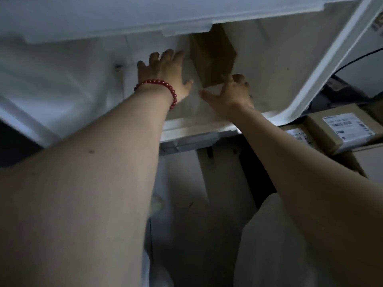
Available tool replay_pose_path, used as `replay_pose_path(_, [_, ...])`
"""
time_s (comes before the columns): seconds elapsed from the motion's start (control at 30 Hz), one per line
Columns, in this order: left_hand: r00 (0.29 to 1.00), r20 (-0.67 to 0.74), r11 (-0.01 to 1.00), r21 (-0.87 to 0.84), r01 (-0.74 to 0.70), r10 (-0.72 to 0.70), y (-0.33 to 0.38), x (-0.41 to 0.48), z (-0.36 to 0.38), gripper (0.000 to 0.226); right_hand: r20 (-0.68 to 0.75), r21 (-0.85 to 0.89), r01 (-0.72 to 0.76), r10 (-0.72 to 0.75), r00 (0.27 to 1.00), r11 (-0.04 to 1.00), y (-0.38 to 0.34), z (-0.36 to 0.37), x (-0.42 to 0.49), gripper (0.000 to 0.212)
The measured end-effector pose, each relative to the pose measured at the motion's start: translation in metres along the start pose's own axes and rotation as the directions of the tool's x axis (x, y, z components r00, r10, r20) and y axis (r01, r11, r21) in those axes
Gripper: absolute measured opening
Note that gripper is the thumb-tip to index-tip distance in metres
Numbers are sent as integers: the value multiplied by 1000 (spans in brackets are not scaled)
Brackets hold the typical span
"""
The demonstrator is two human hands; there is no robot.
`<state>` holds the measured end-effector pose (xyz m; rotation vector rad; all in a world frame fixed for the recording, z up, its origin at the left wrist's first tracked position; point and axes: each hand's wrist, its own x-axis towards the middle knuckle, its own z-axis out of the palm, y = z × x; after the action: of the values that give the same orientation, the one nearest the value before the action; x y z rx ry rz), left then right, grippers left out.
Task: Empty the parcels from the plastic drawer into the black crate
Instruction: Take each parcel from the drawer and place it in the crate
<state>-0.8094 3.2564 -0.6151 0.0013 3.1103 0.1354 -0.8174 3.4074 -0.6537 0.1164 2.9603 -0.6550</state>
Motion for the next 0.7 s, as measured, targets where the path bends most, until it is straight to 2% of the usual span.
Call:
replay_pose_path(0.07, [1000, -8, 998, -58, 8, -9, 12, 12, 11, 65, -19, 67, 19, -18, 1000, 998, -7, 5, 18, 78])
replay_pose_path(0.17, [1000, 6, 988, -149, 28, -27, 25, 24, 29, 62, -79, 43, 54, -51, 996, 998, -7, 12, 42, 80])
replay_pose_path(0.3, [999, 42, 997, -78, -8, 11, 15, 35, 39, 66, -108, 27, 46, -43, 993, 999, 7, 21, 68, 84])
replay_pose_path(0.43, [992, -39, 985, -128, 117, -123, -12, 41, 39, 60, -170, 115, 34, -14, 985, 993, 8, 32, 83, 73])
replay_pose_path(0.53, [985, -46, 979, -128, 158, -165, -22, 35, 42, 60, -218, 133, -16, 45, 975, 991, 1, 33, 90, 72])
replay_pose_path(0.7, [991, -69, 989, -97, 107, -114, -17, 32, 44, 61, -269, 137, -69, 104, 958, 988, -23, 36, 97, 82])
